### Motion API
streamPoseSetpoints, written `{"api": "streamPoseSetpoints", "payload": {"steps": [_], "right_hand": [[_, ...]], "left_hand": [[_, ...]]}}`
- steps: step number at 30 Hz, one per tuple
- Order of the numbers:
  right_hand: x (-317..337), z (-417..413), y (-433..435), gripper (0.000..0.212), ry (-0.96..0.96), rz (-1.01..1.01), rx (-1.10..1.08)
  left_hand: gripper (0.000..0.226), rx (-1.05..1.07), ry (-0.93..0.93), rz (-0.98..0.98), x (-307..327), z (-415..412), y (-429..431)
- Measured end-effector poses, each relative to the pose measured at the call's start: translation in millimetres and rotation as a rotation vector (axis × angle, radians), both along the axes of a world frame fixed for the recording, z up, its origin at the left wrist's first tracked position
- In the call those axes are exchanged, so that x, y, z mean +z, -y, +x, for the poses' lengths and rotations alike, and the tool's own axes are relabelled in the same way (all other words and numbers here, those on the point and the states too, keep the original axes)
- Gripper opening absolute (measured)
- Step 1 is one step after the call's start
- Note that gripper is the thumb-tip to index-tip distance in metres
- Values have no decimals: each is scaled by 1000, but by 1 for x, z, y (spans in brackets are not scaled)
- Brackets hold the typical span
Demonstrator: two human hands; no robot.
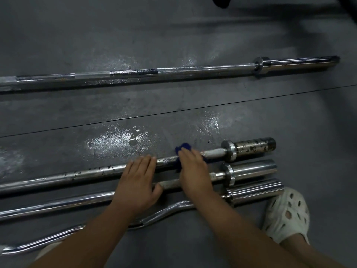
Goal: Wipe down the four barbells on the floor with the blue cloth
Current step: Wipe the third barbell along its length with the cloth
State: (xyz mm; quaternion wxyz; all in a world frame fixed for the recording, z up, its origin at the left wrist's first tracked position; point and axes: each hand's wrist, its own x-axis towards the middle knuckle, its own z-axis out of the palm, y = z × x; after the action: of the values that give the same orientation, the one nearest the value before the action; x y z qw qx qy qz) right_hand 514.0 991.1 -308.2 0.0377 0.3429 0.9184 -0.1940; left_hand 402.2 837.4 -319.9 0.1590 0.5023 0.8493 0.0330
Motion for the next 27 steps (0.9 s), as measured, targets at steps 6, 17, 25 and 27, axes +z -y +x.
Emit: {"api": "streamPoseSetpoints", "payload": {"steps": [6,17,25,27], "right_hand": [[2,35,-35,60,125,54,-363],[7,36,-27,65,184,39,-380],[10,14,-1,65,157,-31,-67],[6,26,-17,67,171,1,-329]], "left_hand": [[80,-14,-22,-8,-3,1,1],[81,-8,-24,-21,-6,1,1],[83,18,-18,-19,-5,2,-3],[83,19,-24,-17,-6,2,-2]]}}
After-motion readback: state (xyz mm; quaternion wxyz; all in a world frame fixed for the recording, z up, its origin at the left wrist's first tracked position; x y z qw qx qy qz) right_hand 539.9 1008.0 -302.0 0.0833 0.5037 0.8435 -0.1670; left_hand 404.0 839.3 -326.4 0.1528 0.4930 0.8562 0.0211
